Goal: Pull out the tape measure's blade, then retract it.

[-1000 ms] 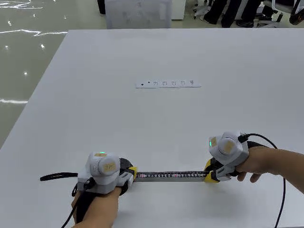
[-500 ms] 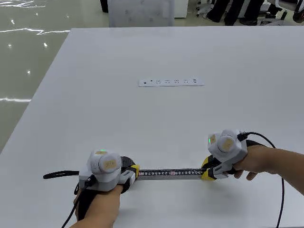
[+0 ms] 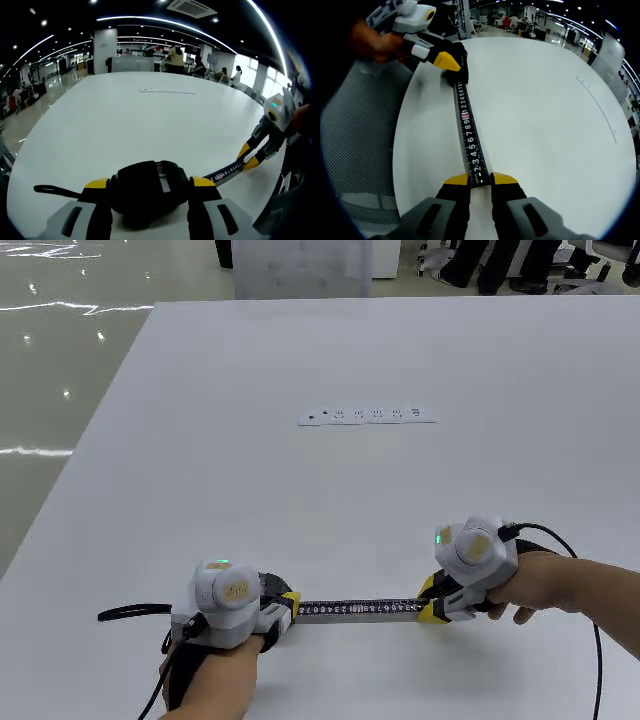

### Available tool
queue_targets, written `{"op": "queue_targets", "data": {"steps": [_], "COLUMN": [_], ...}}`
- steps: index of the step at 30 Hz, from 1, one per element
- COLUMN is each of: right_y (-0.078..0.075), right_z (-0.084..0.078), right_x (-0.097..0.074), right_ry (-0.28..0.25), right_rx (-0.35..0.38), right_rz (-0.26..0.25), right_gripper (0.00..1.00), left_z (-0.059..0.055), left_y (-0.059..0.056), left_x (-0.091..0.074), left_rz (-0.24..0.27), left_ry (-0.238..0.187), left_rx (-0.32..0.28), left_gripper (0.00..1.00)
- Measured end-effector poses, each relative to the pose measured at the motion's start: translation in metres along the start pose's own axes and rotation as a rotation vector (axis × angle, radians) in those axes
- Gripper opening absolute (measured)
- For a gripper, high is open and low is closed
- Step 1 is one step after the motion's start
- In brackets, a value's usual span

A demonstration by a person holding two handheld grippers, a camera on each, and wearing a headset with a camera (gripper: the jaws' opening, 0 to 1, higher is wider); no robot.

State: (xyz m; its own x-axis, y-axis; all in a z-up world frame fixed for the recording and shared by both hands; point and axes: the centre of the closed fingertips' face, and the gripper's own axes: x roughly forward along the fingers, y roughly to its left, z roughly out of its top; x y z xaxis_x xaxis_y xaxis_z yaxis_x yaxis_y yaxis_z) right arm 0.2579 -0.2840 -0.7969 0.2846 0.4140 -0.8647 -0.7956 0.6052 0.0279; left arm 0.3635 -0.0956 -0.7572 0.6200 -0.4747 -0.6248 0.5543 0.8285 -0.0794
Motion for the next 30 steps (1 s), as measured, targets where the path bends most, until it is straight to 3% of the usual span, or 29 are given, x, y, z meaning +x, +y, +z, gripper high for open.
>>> {"op": "queue_targets", "data": {"steps": [20, 30], "right_y": [0.009, 0.011], "right_z": [0.035, 0.043], "right_x": [0.022, 0.026], "right_ry": [-0.043, -0.044], "right_rx": [-0.020, -0.024], "right_rz": [0.014, 0.016], "right_gripper": [0.14, 0.14], "left_z": [0.000, -0.001], "left_y": [0.000, -0.001], "left_x": [0.000, -0.001], "left_rz": [-0.008, -0.008], "left_ry": [0.000, 0.000], "left_rx": [-0.008, -0.010], "left_gripper": [0.58, 0.58]}}
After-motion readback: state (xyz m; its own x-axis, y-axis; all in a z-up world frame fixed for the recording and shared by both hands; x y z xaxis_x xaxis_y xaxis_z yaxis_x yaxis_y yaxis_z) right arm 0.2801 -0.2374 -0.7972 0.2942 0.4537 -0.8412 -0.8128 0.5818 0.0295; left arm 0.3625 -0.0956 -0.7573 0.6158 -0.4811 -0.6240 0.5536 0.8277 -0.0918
